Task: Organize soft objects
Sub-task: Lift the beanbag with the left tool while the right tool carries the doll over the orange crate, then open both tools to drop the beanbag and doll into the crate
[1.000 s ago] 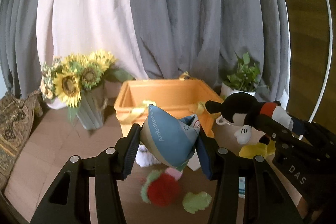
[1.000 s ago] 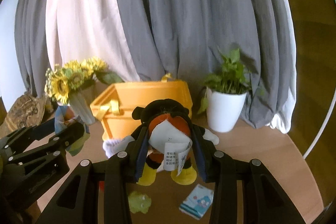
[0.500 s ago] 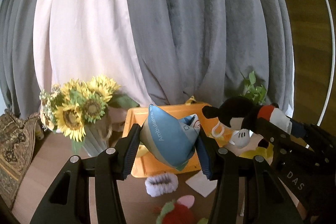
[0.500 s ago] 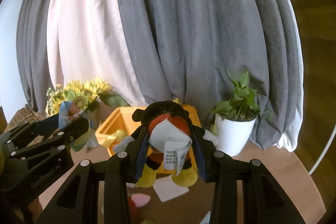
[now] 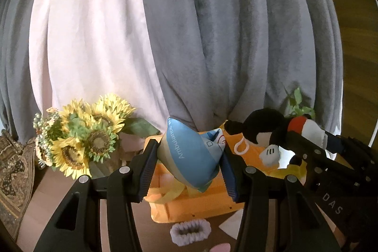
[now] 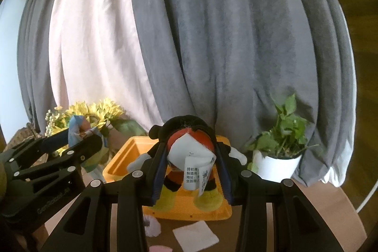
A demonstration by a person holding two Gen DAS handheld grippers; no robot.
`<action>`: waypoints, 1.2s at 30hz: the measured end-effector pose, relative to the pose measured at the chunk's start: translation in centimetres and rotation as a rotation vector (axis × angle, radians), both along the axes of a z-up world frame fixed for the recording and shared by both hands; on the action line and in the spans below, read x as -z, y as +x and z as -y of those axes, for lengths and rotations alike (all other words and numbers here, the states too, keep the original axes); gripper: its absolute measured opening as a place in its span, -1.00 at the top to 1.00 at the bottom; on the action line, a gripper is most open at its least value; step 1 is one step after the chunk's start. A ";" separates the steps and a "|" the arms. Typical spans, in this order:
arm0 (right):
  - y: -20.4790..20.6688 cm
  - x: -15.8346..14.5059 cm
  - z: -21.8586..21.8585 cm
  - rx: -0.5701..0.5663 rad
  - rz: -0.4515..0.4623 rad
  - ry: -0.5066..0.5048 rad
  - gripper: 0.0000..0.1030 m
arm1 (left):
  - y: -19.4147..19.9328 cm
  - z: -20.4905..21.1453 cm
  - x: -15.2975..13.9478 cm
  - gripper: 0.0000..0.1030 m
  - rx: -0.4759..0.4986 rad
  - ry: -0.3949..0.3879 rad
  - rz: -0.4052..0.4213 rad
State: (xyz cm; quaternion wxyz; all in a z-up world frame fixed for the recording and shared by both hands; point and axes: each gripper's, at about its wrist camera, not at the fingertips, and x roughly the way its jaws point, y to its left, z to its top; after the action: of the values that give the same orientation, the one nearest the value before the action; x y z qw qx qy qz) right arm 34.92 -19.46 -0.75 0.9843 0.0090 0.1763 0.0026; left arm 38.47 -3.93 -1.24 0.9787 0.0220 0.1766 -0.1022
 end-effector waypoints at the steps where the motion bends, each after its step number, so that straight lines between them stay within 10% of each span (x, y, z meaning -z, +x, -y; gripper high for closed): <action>1: 0.5 0.1 0.0 -0.002 -0.002 -0.001 0.20 | 0.7 0.0 0.1 0.02 0.001 0.002 -0.004; 36: 17.1 10.3 0.4 -0.013 -0.238 0.027 0.20 | 16.5 0.8 10.5 0.02 -0.011 0.022 -0.266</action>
State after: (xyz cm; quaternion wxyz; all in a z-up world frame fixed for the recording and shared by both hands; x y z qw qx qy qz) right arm 51.98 -19.86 -11.03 0.9562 0.0214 0.2917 0.0105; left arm 54.94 -4.71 -11.74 0.9468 0.0180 0.3062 -0.0970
